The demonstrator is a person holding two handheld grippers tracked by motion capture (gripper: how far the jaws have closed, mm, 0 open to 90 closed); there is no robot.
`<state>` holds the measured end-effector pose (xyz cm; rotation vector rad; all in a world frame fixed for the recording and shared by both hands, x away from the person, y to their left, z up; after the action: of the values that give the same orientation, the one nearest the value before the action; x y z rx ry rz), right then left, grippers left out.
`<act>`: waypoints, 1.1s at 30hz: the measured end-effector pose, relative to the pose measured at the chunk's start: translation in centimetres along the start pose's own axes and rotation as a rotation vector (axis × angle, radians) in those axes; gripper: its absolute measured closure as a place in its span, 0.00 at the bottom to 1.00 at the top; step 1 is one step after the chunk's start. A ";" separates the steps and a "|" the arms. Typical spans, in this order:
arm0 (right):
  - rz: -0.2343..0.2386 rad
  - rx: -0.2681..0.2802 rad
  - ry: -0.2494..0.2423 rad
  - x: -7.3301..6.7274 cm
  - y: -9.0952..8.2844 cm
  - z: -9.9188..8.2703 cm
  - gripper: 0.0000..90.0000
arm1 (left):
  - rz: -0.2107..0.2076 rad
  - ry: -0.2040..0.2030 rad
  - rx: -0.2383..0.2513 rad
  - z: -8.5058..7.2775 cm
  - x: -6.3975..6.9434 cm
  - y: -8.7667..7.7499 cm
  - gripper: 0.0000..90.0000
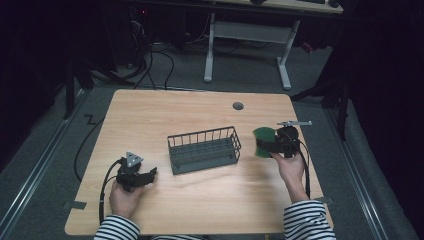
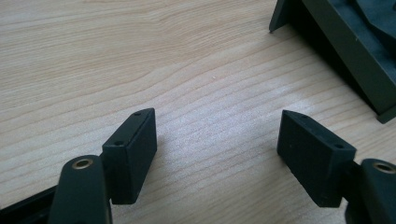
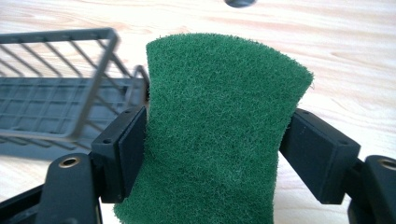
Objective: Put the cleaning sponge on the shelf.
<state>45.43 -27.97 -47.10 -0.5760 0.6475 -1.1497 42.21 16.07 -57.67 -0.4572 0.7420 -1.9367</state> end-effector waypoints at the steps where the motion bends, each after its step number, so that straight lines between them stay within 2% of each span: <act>1: 0.004 0.000 -0.012 -0.2 -0.1 0.1 0.28 | 0.000 0.000 0.000 0.0 0.0 0.0 0.32; 9: 0.058 0.043 -0.058 -2.3 -1.2 1.2 0.28 | 0.000 0.001 0.000 0.0 0.0 0.0 0.32; 13: 0.108 0.081 -0.082 -4.2 -1.8 2.6 0.28 | 0.000 0.001 0.000 0.0 0.0 0.0 0.32; 14: 0.108 0.081 -0.082 -4.2 -1.8 2.6 0.28 | 0.001 0.000 0.000 0.0 0.0 0.0 0.32; 17: 0.137 0.096 -0.101 -5.5 -1.8 3.2 0.28 | 0.001 0.000 0.000 0.0 0.0 0.0 0.32; 23: 0.171 0.116 -0.146 -8.1 -0.9 4.6 0.28 | 0.000 0.000 -0.001 0.0 0.0 0.0 0.32; 28: 0.180 0.130 -0.177 -9.5 -0.3 5.3 0.28 | 0.000 0.000 -0.001 0.0 0.0 0.0 0.32; 29: 0.185 0.124 -0.179 -10.0 0.2 5.5 0.28 | 0.000 0.000 -0.001 0.0 0.0 0.0 0.32; 33: 0.172 0.106 -0.201 -10.7 1.2 5.6 0.28 | 0.000 0.000 -0.001 0.0 0.0 0.0 0.32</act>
<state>47.39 -17.02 -42.30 -0.5275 0.4514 -0.9448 42.22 16.04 -57.67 -0.4581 0.7431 -1.9359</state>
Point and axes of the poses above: each handheld gripper's, and its own axes: y roughly forward along the jaws, z roughly out of its top, x roughly to its right, the point moved 6 cm from there along y, roughly forward along the jaws, and after that the axes turned 1 degree about y, right-handed, at the moved point
